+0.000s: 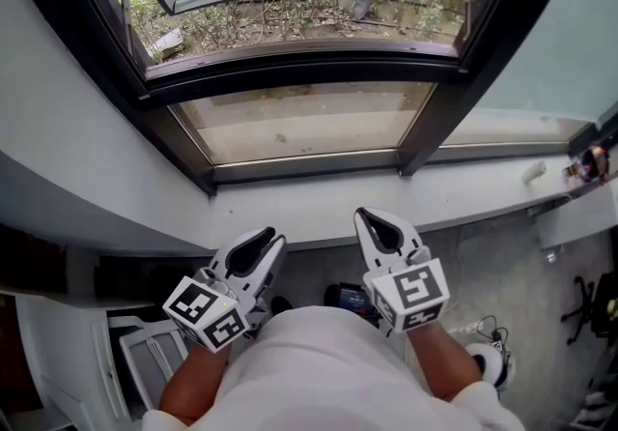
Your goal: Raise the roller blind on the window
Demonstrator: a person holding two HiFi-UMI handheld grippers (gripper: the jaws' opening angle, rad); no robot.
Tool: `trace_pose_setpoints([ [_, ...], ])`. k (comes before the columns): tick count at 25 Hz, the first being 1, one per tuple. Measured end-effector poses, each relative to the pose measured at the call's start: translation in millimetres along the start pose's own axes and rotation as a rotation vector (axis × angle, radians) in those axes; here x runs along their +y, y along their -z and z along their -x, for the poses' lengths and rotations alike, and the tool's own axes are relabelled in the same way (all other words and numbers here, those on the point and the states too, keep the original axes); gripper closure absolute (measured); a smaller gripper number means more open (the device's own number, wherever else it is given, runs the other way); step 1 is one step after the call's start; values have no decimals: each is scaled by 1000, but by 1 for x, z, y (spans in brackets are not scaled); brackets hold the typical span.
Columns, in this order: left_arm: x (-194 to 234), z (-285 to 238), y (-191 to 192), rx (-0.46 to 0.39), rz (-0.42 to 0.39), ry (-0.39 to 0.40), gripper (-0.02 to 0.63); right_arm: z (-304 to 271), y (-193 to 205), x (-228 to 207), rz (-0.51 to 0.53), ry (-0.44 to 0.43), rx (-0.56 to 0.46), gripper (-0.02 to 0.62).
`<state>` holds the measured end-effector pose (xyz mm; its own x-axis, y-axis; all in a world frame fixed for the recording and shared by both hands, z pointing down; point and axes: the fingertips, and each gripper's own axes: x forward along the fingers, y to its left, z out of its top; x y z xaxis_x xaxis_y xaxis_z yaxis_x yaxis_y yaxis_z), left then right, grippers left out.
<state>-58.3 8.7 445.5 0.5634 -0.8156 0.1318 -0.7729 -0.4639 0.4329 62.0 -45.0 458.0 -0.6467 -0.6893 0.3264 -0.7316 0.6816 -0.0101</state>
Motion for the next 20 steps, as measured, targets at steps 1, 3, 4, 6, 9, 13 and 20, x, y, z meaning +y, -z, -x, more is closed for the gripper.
trace_pose_setpoints([
  [1, 0, 0, 0, 2, 1, 3, 505, 0, -2, 0, 1, 3, -3, 572],
  [3, -1, 1, 1, 6, 2, 10, 505, 0, -5, 0, 0, 6, -8, 572],
  [4, -2, 1, 0, 8, 0, 13, 505, 0, -6, 0, -2, 7, -10, 572],
  [6, -2, 0, -2, 6, -8, 17, 505, -2, -10, -2, -4, 8, -15, 574],
  [9, -4, -2, -4, 4, -3, 19, 505, -1, -15, -5, 2, 10, -22, 574],
  [13, -5, -6, -4, 8, -3, 25, 505, -2, -19, -5, 18, 14, -32, 574],
  [20, -4, -21, -13, -8, -29, 44, 505, -10, -30, -18, 49, 34, -66, 574],
])
